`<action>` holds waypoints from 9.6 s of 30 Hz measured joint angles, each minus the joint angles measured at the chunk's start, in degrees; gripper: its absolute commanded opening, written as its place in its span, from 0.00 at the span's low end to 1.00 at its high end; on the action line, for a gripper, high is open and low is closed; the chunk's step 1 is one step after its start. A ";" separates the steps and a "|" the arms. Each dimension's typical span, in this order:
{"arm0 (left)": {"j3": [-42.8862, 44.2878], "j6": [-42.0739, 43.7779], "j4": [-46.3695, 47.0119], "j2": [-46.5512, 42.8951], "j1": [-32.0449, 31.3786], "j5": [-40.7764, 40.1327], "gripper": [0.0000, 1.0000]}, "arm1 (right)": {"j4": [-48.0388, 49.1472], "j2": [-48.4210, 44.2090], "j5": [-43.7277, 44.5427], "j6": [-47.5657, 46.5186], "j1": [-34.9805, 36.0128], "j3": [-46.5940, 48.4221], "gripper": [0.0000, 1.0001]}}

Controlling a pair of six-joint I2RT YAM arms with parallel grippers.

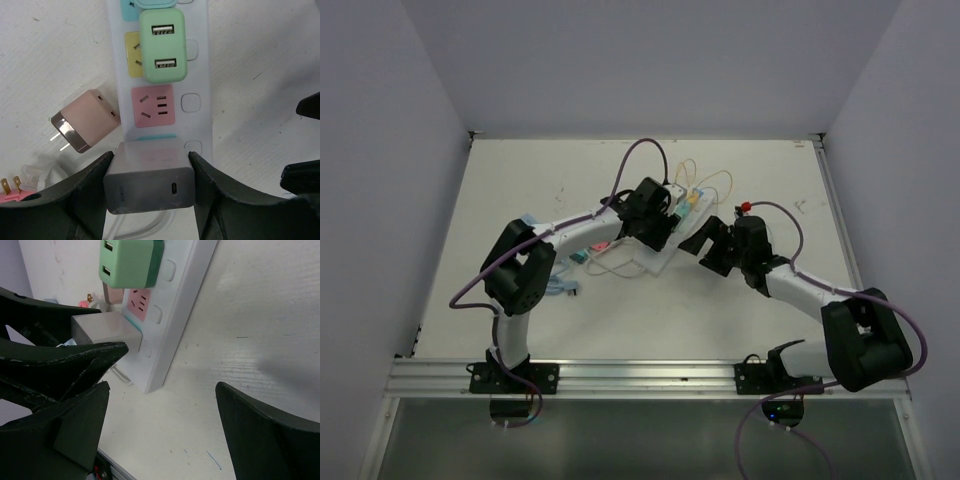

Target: Pull the plug off the socket

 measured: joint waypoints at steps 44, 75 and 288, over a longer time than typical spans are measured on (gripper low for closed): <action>-19.19 -32.24 22.16 -9.79 3.82 22.64 0.03 | 7.67 6.05 -1.95 7.61 -0.26 -1.79 0.00; -33.70 -25.53 16.65 -19.82 17.35 13.00 0.34 | -21.66 -7.91 0.94 -19.06 -3.19 7.52 0.00; -38.99 -42.51 28.55 -24.33 15.06 6.10 0.31 | -25.29 -12.20 -2.23 -24.37 1.92 7.63 0.00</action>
